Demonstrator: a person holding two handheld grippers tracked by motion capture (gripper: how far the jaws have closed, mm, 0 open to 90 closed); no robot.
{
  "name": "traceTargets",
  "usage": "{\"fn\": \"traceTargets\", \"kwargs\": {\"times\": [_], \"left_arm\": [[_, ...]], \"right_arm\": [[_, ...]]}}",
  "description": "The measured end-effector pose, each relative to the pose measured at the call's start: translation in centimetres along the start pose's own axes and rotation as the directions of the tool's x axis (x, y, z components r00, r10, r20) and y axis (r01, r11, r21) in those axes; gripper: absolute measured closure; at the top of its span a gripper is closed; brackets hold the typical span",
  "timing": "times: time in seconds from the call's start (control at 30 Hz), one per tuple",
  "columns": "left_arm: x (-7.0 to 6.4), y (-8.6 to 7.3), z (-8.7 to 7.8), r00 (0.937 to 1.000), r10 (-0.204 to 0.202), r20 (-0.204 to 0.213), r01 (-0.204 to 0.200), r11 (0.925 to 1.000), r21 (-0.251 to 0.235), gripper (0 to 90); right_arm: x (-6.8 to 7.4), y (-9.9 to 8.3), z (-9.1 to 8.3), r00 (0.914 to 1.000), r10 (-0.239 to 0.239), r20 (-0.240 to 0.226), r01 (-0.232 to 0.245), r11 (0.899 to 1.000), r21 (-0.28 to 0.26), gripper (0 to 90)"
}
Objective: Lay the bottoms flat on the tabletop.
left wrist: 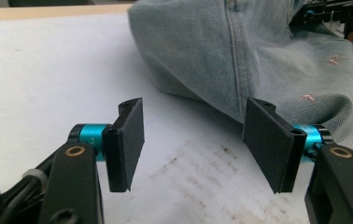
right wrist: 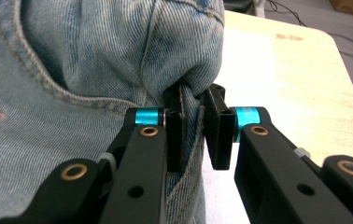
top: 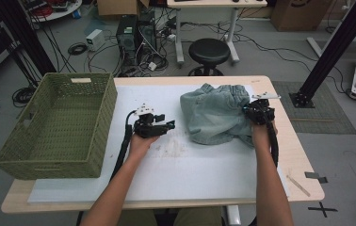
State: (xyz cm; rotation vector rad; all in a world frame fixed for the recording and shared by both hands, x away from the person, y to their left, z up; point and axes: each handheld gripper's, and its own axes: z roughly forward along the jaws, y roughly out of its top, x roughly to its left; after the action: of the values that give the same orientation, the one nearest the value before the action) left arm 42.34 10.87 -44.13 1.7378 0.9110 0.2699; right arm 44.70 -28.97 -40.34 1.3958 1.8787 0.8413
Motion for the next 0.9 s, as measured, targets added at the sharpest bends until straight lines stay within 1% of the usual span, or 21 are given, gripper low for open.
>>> {"fn": "traceTargets", "kwargs": {"times": [0.07, 0.1, 0.13, 0.17, 0.2, 0.27, 0.3, 0.37, 0.4, 0.47, 0.5, 0.53, 0.57, 0.6, 0.63, 0.67, 0.73, 0.8, 0.83, 0.87, 0.9], "left_arm": [[-0.2, 0.0, 0.5, 1.0000, 0.005, 0.000, -0.005, 1.0000, 0.006, 38.5], [-0.2, 0.0, 0.5, 1.0000, 0.005, 0.000, -0.005, 1.0000, 0.006, 38.3], [-0.4, -0.1, 0.7, 1.0000, 0.008, -0.002, -0.008, 0.9999, 0.010, 38.3], [-0.4, -0.1, 0.8, 1.0000, 0.005, -0.001, -0.005, 1.0000, 0.007, 37.9], [-0.5, -0.1, 0.9, 1.0000, 0.004, 0.000, -0.004, 1.0000, 0.004, 37.6], [-0.5, 0.0, 1.0, 1.0000, 0.007, 0.003, -0.007, 1.0000, -0.003, 37.6], [-0.5, 0.0, 1.0, 1.0000, 0.007, 0.003, -0.007, 1.0000, -0.003, 37.6], [-0.6, 0.0, 1.1, 1.0000, 0.004, 0.009, -0.004, 1.0000, -0.006, 37.5], [-0.7, 0.1, 1.4, 0.9998, -0.005, 0.021, 0.005, 1.0000, 0.007, 37.5], [-1.2, 0.5, 1.8, 0.9993, -0.007, 0.038, 0.005, 0.9994, 0.033, 37.2], [-1.5, 0.7, 1.9, 0.9991, 0.009, 0.042, -0.011, 0.9992, 0.039, 36.0], [-2.0, 1.0, 2.1, 0.9987, 0.034, 0.039, -0.035, 0.9987, 0.038, 35.9], [-2.0, 1.0, 2.1, 0.9987, 0.034, 0.039, -0.035, 0.9987, 0.038, 35.9], [-2.4, 1.4, 2.6, 0.9981, 0.043, 0.043, -0.045, 0.9980, 0.045, 35.9], [-2.4, 1.4, 2.6, 0.9981, 0.043, 0.043, -0.045, 0.9980, 0.045, 35.9], [-2.6, 1.5, 3.3, 0.9988, 0.027, 0.041, -0.029, 0.9985, 0.047, 35.9], [-2.8, 1.5, 4.2, 0.9987, 0.014, 0.049, -0.017, 0.9969, 0.076, 35.9], [-3.1, 1.5, 4.7, 0.9986, 0.018, 0.049, -0.022, 0.9954, 0.093, 35.9], [-3.6, 1.6, 5.6, 0.9990, 0.022, 0.039, -0.027, 0.9915, 0.127, 35.7], [-3.6, 1.6, 5.6, 0.9990, 0.022, 0.039, -0.027, 0.9915, 0.127, 34.2], [-3.9, 1.7, 6.2, 0.9994, 0.031, 0.013, -0.032, 0.9879, 0.152, 34.2]], "right_arm": [[0.2, 0.0, -0.3, 0.9980, -0.034, 0.053, 0.033, 0.999, 0.011, 83.4], [0.2, 0.0, -0.3, 0.9980, -0.034, 0.053, 0.033, 0.999, 0.011, 83.4], [-0.1, 0.0, -0.4, 0.9929, -0.022, 0.117, 0.018, 0.999, 0.031, 84.1], [-0.3, -0.1, -0.3, 0.9914, -0.006, 0.131, 0.001, 0.999, 0.039, 84.0], [-0.5, -0.3, -0.2, 0.9921, 0.009, 0.125, -0.016, 0.999, 0.052, 83.9], [-0.5, -0.5, 0.0, 0.9950, 0.010, 0.100, -0.017, 0.997, 0.069, 80.6], [-0.4, -0.7, -0.1, 0.9964, 0.011, 0.083, -0.016, 0.998, 0.053, 76.3], [-0.3, -0.9, -0.3, 0.9972, 0.019, 0.073, -0.022, 0.999, 0.036, 75.4], [-0.3, -1.1, -0.6, 0.9978, 0.031, 0.058, -0.032, 0.999, 0.016, 65.9], [-0.5, -1.4, -1.1, 0.9971, 0.065, 0.038, -0.065, 0.998, -0.021, 58.1], [-0.6, -1.5, -1.5, 0.9970, 0.073, 0.023, -0.072, 0.997, -0.033, 56.0], [-0.6, -1.6, -1.8, 0.9973, 0.072, 0.017, -0.071, 0.996, -0.046, 54.3], [-0.6, -1.6, -1.8, 0.9973, 0.072, 0.017, -0.071, 0.996, -0.046, 54.3], [-0.6, -1.9, -2.8, 0.9970, 0.077, -0.011, -0.077, 0.993, -0.093, 52.1], [-0.5, -2.1, -3.2, 0.9973, 0.072, -0.014, -0.073, 0.992, -0.104, 51.6], [-0.4, -2.3, -3.5, 0.9977, 0.064, -0.021, -0.066, 0.991, -0.115, 50.7], [-0.2, -2.8, -4.1, 0.9983, 0.048, -0.031, -0.052, 0.991, -0.122, 50.2], [-0.1, -3.2, -4.3, 0.9981, 0.034, -0.051, -0.040, 0.992, -0.122, 49.4], [0.0, -3.4, -4.4, 0.9982, 0.024, -0.055, -0.031, 0.992, -0.120, 49.2], [0.0, -3.4, -4.4, 0.9982, 0.024, -0.055, -0.031, 0.992, -0.120, 49.2], [0.1, -3.6, -4.5, 0.9983, 0.019, -0.056, -0.025, 0.993, -0.118, 48.9]]}}
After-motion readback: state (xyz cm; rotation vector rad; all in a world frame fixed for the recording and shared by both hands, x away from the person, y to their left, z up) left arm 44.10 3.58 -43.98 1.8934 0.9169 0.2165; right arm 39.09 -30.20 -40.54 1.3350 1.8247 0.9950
